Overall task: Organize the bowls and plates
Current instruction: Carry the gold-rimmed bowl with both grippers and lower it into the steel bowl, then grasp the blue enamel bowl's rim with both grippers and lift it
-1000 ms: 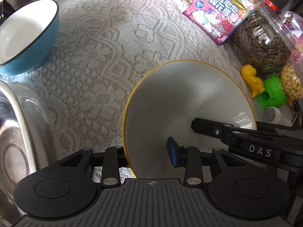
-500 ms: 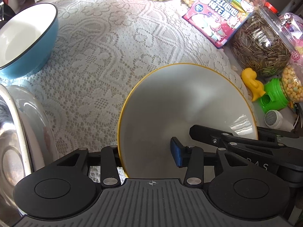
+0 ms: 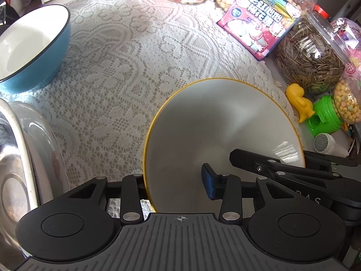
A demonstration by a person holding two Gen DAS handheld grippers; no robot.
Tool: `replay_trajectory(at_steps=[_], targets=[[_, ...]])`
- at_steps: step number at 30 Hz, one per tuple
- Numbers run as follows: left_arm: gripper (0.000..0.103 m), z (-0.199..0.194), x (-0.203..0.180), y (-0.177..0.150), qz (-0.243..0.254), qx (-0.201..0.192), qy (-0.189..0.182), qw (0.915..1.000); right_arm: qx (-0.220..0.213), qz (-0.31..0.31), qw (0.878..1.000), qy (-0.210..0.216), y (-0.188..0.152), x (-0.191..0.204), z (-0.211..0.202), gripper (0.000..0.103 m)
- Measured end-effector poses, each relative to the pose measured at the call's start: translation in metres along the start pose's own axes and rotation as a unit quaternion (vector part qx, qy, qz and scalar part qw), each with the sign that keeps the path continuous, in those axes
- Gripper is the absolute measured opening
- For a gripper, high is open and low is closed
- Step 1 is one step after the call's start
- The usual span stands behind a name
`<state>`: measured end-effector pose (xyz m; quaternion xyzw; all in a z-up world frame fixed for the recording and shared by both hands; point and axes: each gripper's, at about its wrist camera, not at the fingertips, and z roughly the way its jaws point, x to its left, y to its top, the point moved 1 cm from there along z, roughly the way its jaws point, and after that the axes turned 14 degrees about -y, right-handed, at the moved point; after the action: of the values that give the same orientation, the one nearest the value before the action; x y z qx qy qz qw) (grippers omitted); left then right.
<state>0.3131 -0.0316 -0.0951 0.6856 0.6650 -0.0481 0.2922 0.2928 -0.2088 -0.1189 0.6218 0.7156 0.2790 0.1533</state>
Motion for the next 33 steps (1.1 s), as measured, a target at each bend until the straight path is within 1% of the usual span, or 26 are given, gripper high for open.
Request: replay_trajectory(at_steps=[2, 4, 7, 10, 12, 13, 14, 15, 17, 19, 20, 21, 22, 23, 24, 26, 29, 31, 32, 33], targets=[[0.042, -0.006, 0.002, 0.000, -0.006, 0.005, -0.016, 0.9998, -0.013, -0.011, 1.000, -0.005, 0.000, -0.002, -0.012, 0.030], [0.042, -0.017, 0.001, -0.002, -0.001, 0.006, -0.028, 0.9996, -0.033, -0.030, 0.999, -0.016, 0.001, -0.002, -0.027, 0.031], [0.042, -0.048, 0.000, -0.003, 0.020, -0.014, -0.050, 0.9984, -0.068, -0.062, 0.995, -0.047, 0.006, 0.003, -0.051, 0.034], [0.042, -0.080, 0.009, 0.004, 0.025, -0.053, -0.079, 0.9952, -0.086, -0.081, 0.991, -0.066, 0.021, 0.017, -0.067, 0.040], [0.042, -0.102, 0.021, 0.015, 0.017, -0.090, -0.101, 0.9906, -0.091, -0.094, 0.988, -0.079, 0.035, 0.032, -0.070, 0.051], [0.042, -0.113, 0.029, 0.023, 0.012, -0.111, -0.106, 0.9881, -0.094, -0.102, 0.986, -0.088, 0.042, 0.042, -0.070, 0.054], [0.042, -0.125, 0.040, 0.035, 0.005, -0.134, -0.106, 0.9852, -0.095, -0.112, 0.984, -0.098, 0.050, 0.054, -0.068, 0.055], [0.042, -0.134, 0.049, 0.045, 0.004, -0.149, -0.103, 0.9835, -0.095, -0.122, 0.982, -0.106, 0.058, 0.065, -0.065, 0.055], [0.042, -0.150, 0.073, 0.062, -0.012, -0.166, -0.089, 0.9820, -0.096, -0.143, 0.978, -0.120, 0.072, 0.087, -0.056, 0.055], [0.041, -0.164, 0.100, 0.067, -0.029, -0.180, -0.080, 0.9800, -0.089, -0.153, 0.974, -0.139, 0.085, 0.106, -0.043, 0.055], [0.041, -0.172, 0.117, 0.066, -0.040, -0.195, -0.078, 0.9769, -0.080, -0.157, 0.975, -0.138, 0.092, 0.115, -0.035, 0.055], [0.042, -0.176, 0.134, 0.064, -0.060, -0.202, -0.071, 0.9750, -0.071, -0.157, 0.976, -0.131, 0.099, 0.123, -0.029, 0.055], [0.042, -0.177, 0.147, 0.064, -0.079, -0.191, -0.060, 0.9765, -0.063, -0.155, 0.978, -0.121, 0.105, 0.132, -0.022, 0.056], [0.041, -0.176, 0.161, 0.065, -0.098, -0.173, -0.051, 0.9787, -0.058, -0.153, 0.980, -0.113, 0.112, 0.142, -0.016, 0.059], [0.041, -0.175, 0.174, 0.065, -0.115, -0.170, -0.050, 0.9775, -0.056, -0.151, 0.981, -0.105, 0.119, 0.151, -0.009, 0.065], [0.041, -0.169, 0.196, 0.067, -0.143, -0.167, -0.056, 0.9739, -0.058, -0.146, 0.984, -0.086, 0.131, 0.170, 0.001, 0.067], [0.041, -0.157, 0.217, 0.071, -0.171, -0.153, -0.052, 0.9720, -0.052, -0.125, 0.990, -0.049, 0.145, 0.191, 0.017, 0.071], [0.041, -0.147, 0.226, 0.073, -0.179, -0.139, -0.050, 0.9727, -0.030, -0.113, 0.993, -0.017, 0.152, 0.201, 0.034, 0.073], [0.042, -0.142, 0.228, 0.074, -0.180, -0.132, -0.049, 0.9735, -0.013, -0.114, 0.993, -0.011, 0.156, 0.208, 0.046, 0.073], [0.041, -0.137, 0.228, 0.075, -0.180, -0.128, -0.049, 0.9741, -0.005, -0.109, 0.994, -0.015, 0.158, 0.213, 0.057, 0.072]])
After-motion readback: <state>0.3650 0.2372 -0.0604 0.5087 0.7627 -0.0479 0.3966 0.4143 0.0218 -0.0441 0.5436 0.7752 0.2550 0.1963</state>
